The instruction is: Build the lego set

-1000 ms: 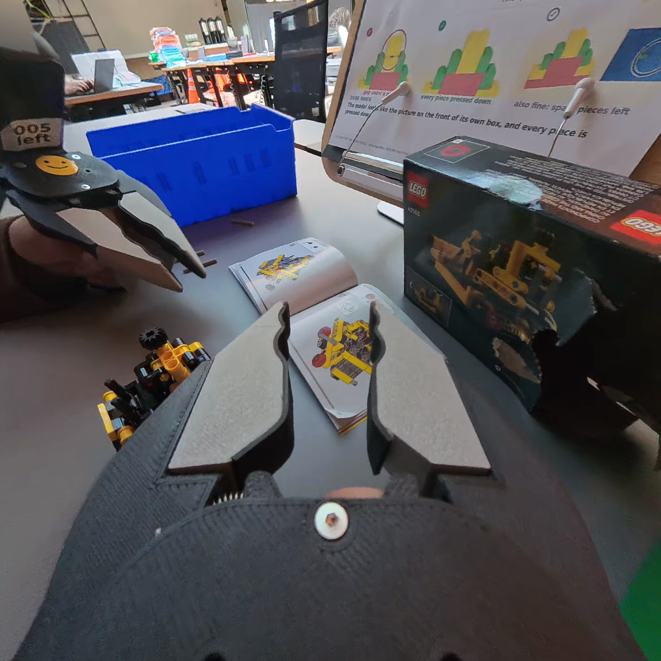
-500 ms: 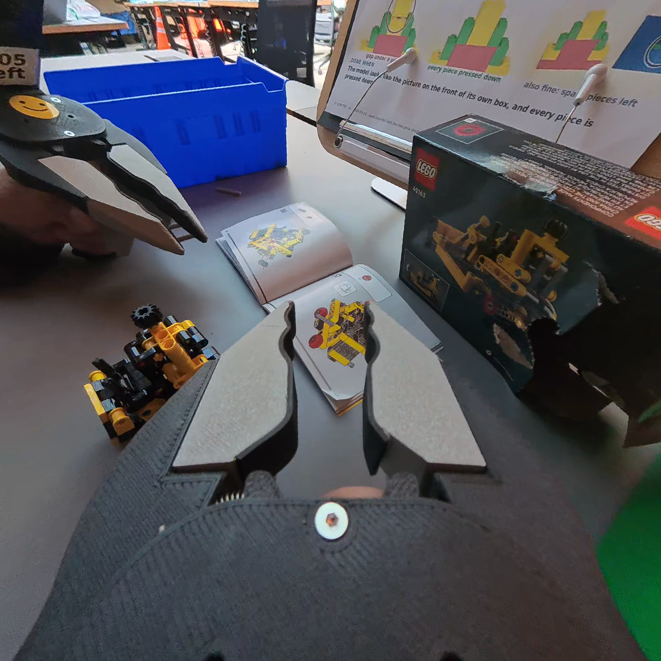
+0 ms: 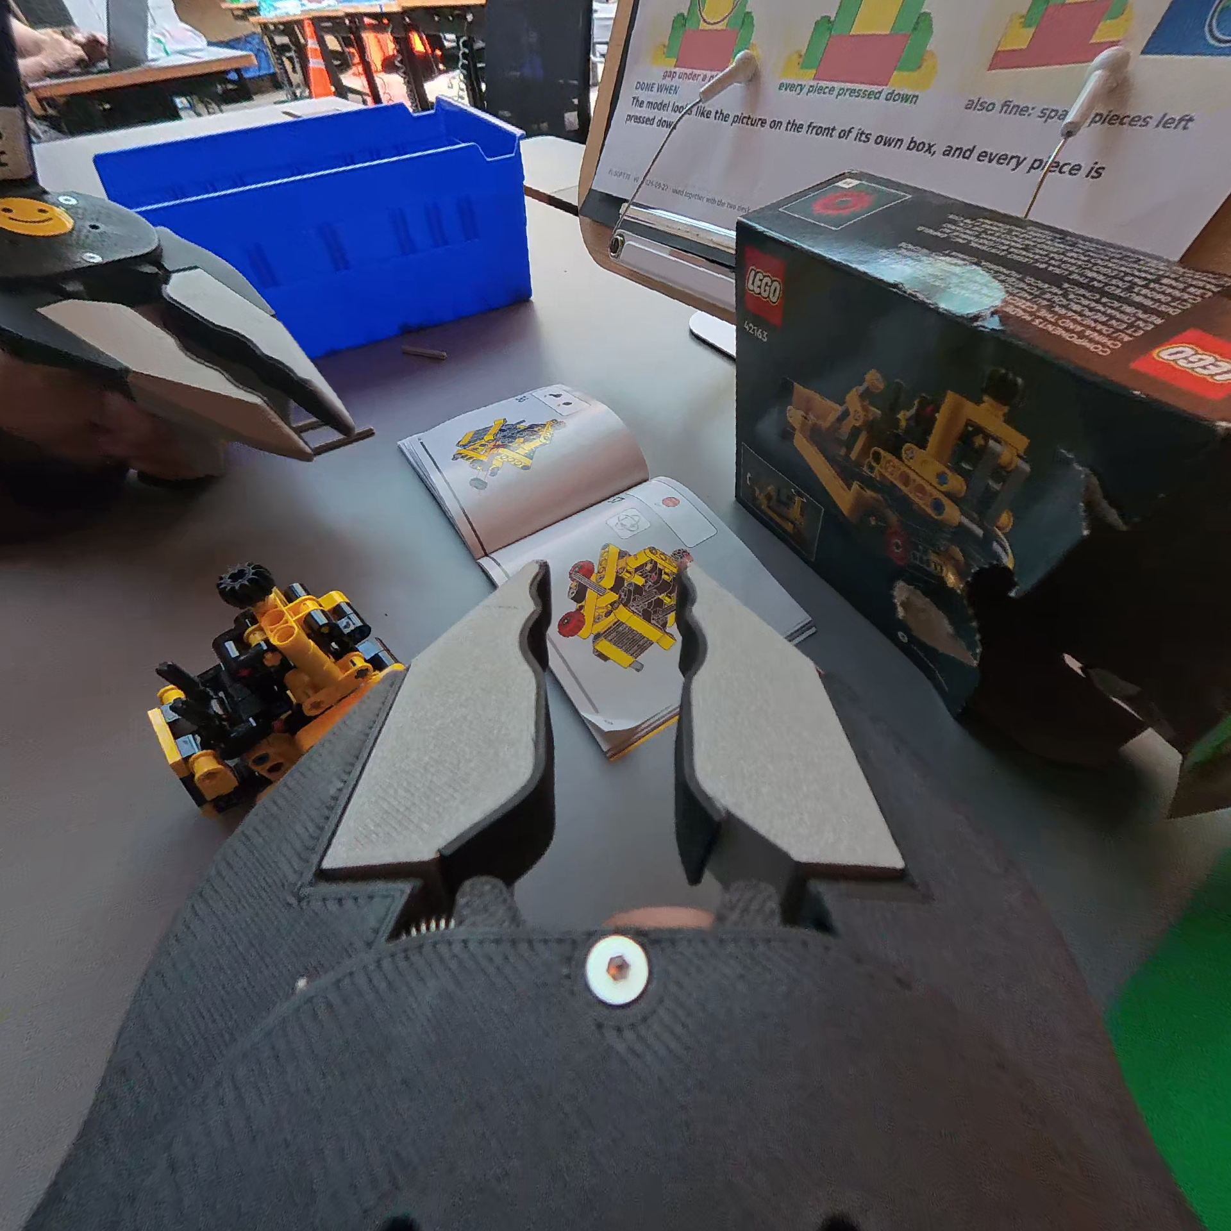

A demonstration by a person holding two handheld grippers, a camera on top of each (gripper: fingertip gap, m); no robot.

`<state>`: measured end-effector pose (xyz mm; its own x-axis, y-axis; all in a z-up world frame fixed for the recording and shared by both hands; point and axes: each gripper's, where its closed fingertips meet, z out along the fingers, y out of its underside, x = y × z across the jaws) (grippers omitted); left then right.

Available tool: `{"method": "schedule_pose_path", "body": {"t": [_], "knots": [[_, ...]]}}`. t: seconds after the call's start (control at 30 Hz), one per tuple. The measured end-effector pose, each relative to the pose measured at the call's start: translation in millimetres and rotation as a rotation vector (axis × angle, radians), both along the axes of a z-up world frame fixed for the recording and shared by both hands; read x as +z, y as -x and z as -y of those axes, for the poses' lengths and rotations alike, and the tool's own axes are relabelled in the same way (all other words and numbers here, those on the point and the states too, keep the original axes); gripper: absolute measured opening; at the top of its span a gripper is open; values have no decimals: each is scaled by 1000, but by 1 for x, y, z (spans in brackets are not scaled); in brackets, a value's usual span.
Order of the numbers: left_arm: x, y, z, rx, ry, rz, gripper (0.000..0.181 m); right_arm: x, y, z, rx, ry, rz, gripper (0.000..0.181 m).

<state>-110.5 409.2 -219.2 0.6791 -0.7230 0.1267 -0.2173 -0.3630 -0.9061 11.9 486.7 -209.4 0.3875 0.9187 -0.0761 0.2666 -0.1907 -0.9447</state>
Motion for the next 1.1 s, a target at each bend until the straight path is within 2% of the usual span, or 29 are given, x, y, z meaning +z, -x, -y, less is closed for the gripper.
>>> {"method": "schedule_pose_path", "body": {"t": [0.23,0.5,1.1], "knots": [[-5,14,-10,90,55,6,17,-10,0,4,44,31,58,36],[-8,12,-9,88,45,-34,17,-34,-1,8,77,78,213,43],[-14,9,-4,79,80,-66,20,-43,-4,11,102,135,253,45]]}}
